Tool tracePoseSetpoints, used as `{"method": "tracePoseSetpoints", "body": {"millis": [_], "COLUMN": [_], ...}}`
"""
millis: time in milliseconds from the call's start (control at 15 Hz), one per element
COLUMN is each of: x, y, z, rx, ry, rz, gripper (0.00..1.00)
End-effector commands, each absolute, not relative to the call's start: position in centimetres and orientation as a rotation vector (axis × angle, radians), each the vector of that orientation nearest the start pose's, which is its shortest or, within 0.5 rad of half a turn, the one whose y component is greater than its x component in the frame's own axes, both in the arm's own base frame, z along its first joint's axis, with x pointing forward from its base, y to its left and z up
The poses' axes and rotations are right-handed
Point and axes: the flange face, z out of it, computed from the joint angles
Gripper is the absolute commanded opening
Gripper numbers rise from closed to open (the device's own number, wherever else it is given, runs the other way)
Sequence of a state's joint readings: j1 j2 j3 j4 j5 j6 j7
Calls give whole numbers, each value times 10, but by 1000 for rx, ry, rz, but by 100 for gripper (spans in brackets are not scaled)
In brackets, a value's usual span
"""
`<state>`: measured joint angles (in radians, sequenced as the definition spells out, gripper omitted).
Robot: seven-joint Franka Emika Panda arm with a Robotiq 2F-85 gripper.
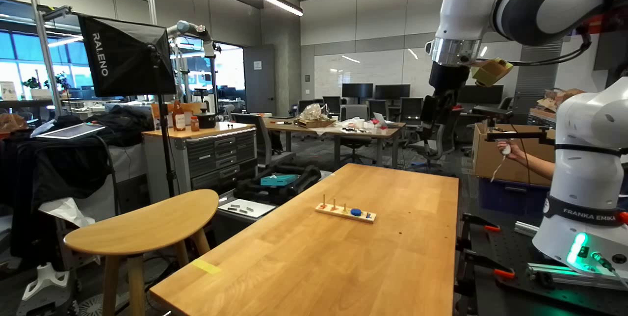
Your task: Remove the blue object from the brown object.
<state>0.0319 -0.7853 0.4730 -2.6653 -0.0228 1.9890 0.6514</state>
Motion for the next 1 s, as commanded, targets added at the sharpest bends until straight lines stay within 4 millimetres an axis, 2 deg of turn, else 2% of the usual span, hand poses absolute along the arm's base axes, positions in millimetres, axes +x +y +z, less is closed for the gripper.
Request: {"method": "tracePoseSetpoints", "body": {"millis": [0, 533, 667, 800, 933], "x": [295, 295, 295, 317, 340], "y": [160, 160, 153, 142, 121], "z": [455, 455, 450, 458, 467], "rx": [-3374, -3374, -3400, -3345, -3285], "ry": [432, 432, 357, 406, 432], "rz": [-368, -368, -358, -231, -133], "gripper": [100, 100, 100, 100, 100]}}
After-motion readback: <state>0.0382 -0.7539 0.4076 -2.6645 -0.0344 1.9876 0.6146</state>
